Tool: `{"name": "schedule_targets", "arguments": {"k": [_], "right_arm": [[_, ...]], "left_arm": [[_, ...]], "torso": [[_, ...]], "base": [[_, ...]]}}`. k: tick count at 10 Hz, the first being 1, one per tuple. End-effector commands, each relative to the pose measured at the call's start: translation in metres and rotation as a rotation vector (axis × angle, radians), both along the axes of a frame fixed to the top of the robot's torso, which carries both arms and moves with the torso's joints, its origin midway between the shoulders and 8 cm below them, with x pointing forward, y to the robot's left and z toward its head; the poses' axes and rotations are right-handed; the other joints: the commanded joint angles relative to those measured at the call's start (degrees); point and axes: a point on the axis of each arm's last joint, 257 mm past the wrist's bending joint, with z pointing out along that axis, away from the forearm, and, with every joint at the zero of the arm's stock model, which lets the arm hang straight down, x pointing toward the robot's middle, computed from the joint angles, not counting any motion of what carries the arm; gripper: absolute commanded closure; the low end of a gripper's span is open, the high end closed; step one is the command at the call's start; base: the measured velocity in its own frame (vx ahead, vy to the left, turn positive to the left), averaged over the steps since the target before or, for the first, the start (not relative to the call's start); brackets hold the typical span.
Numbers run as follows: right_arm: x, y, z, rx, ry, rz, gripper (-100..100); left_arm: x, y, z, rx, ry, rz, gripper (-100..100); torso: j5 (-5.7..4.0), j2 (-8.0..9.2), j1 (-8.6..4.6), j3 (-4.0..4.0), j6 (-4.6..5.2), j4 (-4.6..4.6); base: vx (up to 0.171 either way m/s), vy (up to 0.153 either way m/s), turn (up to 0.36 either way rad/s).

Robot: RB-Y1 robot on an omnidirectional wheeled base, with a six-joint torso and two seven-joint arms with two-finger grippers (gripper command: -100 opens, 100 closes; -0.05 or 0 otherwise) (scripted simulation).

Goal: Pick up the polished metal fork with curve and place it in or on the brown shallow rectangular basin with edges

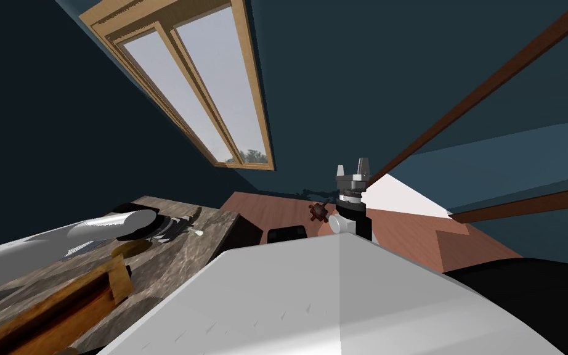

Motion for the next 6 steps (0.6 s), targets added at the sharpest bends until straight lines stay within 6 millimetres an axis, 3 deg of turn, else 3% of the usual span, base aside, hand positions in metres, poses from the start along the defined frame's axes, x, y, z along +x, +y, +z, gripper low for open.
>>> {"name": "schedule_targets", "arguments": {"k": [1,5,6], "right_arm": [[0.0,0.0,0.0,0.0,0.0,0.0,0],[0.0,0.0,0.0,0.0,0.0,0.0,0],[0.0,0.0,0.0,0.0,0.0,0.0,0]], "left_arm": [[0.011,0.006,0.015,0.006,-0.027,0.005,100],[0.042,0.029,0.071,0.025,-0.113,0.034,100],[0.042,0.029,0.071,0.025,-0.113,0.034,100]], "torso": [[0.0,0.0,0.0,0.0,0.0,0.0],[-0.03,0.34,0.07,0.22,-0.06,0.12],[-0.03,0.45,0.22,0.29,-0.04,0.15]], "base": [[-0.117,0.056,-0.028],[-0.177,0.076,-0.072],[-0.155,0.086,-0.058]]}}
